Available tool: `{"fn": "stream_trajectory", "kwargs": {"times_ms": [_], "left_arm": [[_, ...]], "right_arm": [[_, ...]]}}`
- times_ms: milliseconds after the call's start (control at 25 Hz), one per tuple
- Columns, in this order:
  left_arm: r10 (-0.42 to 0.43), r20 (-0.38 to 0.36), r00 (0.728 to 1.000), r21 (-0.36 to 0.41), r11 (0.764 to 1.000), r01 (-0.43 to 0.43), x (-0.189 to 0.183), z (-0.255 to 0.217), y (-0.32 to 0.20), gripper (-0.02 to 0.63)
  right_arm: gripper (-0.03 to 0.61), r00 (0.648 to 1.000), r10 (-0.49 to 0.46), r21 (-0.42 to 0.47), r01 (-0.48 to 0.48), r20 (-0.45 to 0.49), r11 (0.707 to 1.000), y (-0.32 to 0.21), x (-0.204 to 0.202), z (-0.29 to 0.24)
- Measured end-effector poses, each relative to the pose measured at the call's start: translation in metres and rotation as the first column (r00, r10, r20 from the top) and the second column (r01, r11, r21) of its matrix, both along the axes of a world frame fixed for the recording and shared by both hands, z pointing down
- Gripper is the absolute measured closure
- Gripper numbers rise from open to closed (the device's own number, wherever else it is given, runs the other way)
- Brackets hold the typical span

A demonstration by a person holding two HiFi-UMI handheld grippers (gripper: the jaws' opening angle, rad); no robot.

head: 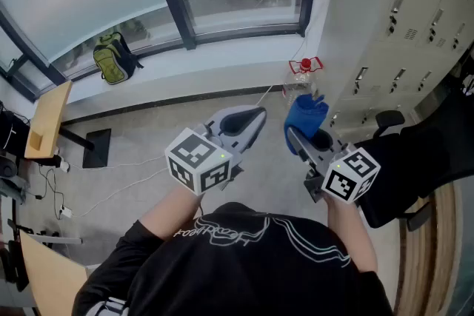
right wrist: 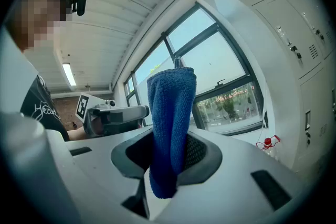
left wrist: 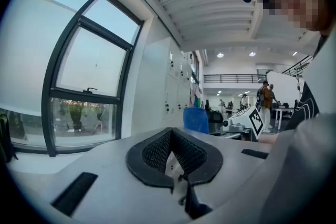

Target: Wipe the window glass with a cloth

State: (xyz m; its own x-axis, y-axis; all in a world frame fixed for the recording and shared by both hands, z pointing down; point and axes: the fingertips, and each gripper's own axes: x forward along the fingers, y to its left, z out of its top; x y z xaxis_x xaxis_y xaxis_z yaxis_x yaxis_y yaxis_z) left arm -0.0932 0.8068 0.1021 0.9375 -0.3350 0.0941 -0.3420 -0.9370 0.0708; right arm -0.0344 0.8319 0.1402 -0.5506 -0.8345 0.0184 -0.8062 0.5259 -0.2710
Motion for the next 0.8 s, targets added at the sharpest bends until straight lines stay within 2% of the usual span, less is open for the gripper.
{"fn": "stream_trajectory", "kwargs": {"times_ms": [440,800], "left_arm": [[-0.013,0.018,1.000,-0.029,0.999,0.013,0.003,0.004,0.006,0.611],[-0.018,0.034,0.999,-0.022,1.000,0.019,-0.003,0.001,0.003,0.611]], "right_arm": [[0.486,0.999,-0.030,-0.019,0.031,0.030,0.999,0.005,-0.006,0.004],[0.485,0.997,-0.015,0.007,0.015,0.070,1.000,-0.001,-0.008,-0.004]]}}
